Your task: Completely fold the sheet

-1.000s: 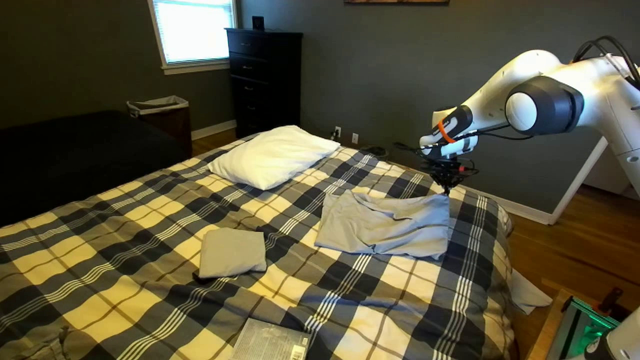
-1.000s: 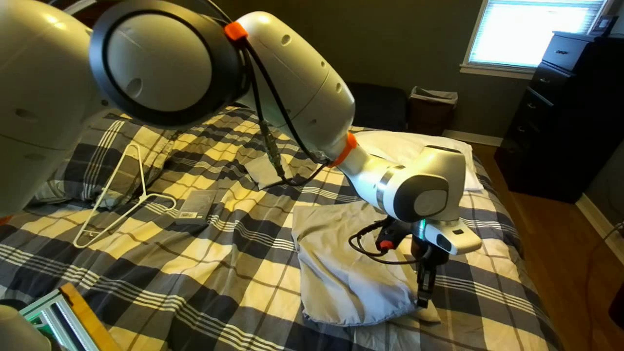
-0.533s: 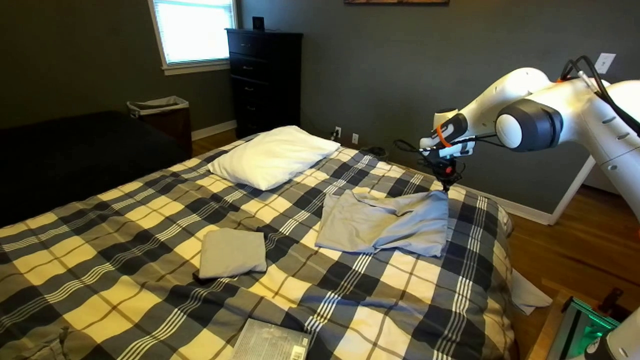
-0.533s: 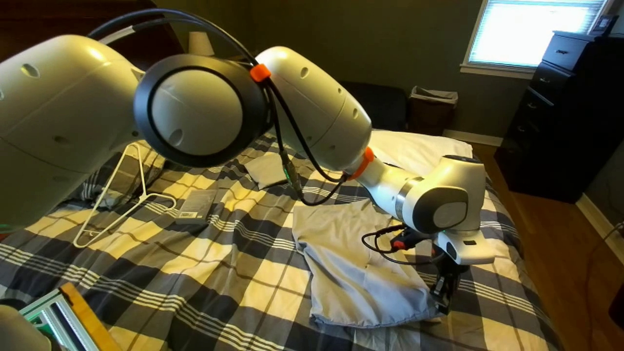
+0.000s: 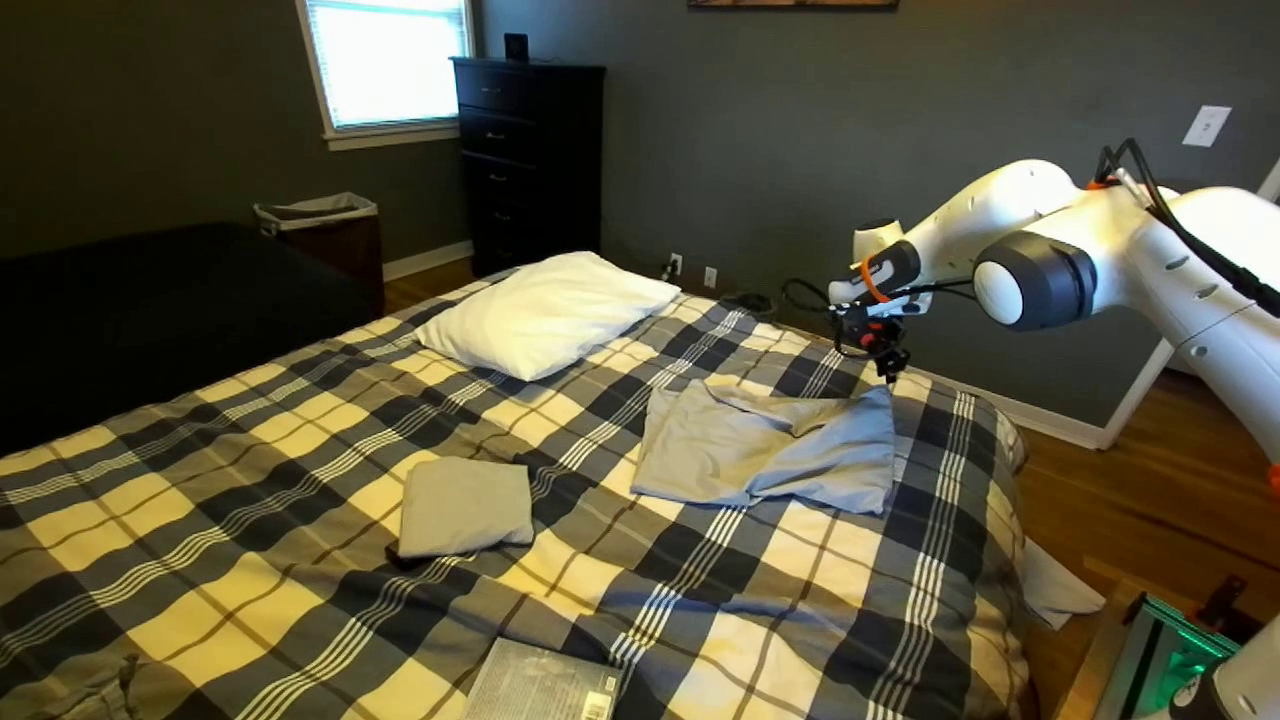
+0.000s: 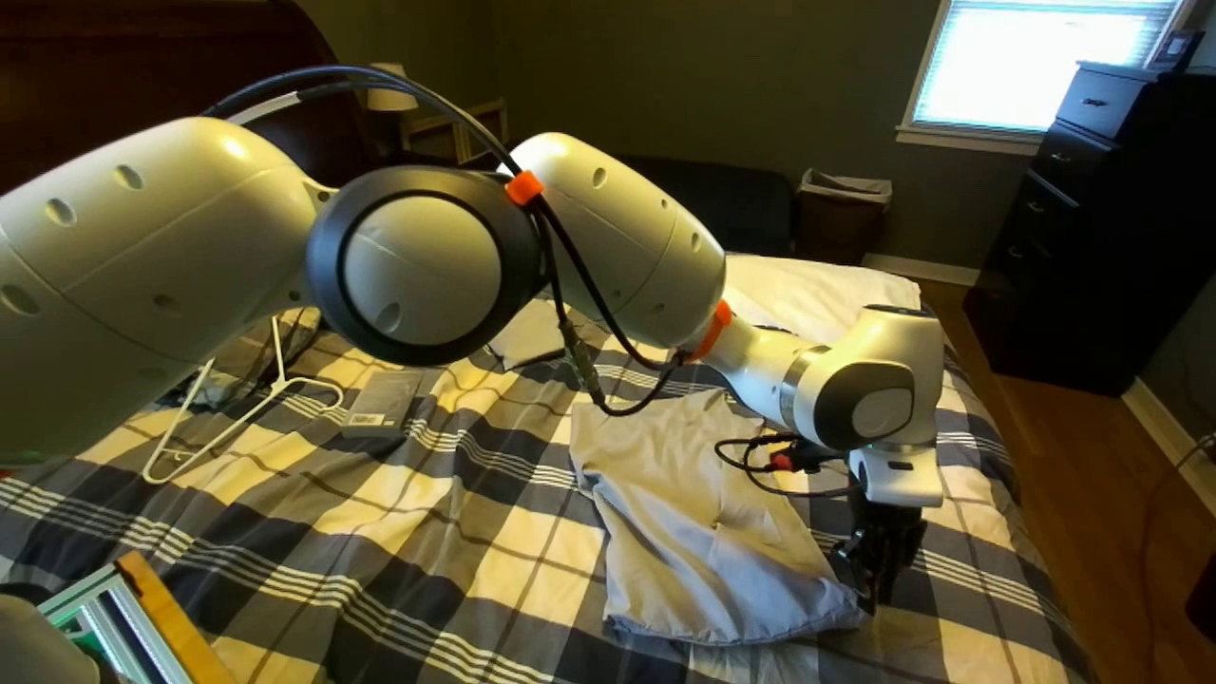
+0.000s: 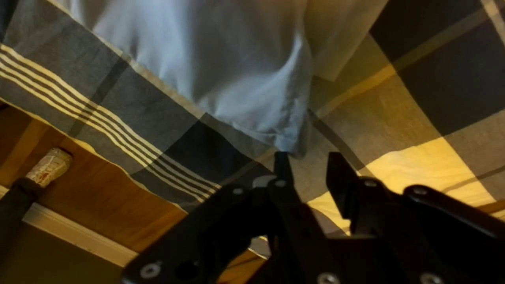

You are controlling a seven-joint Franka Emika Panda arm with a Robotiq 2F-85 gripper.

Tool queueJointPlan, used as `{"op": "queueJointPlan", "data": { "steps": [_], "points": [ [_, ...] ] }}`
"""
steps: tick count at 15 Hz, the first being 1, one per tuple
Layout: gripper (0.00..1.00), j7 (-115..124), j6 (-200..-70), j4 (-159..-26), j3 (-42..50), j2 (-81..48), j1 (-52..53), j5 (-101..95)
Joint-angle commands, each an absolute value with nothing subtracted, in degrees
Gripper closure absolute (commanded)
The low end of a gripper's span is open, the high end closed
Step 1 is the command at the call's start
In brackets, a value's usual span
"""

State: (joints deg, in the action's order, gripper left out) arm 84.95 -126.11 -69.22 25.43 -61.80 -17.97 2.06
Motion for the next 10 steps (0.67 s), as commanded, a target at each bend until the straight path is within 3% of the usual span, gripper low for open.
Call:
{"op": "queueJointPlan", "data": {
  "steps": [1,6,7,8,10],
  "points": [
    [0.36,90.5,-128.3,-70.5,27.8,-60.2,-15.2,1.5],
    [0.01,85.2,-140.2,-85.1,29.9,-48.5,-7.0,-1.7],
    [0.00,83.7,-142.4,-87.3,30.3,-46.6,-5.2,-3.2],
    [0.00,86.8,-138.2,-77.9,28.3,-52.7,-9.9,-2.5],
    [0.00,86.7,-138.1,-79.0,27.9,-50.9,-9.0,-3.2]
  ]
}}
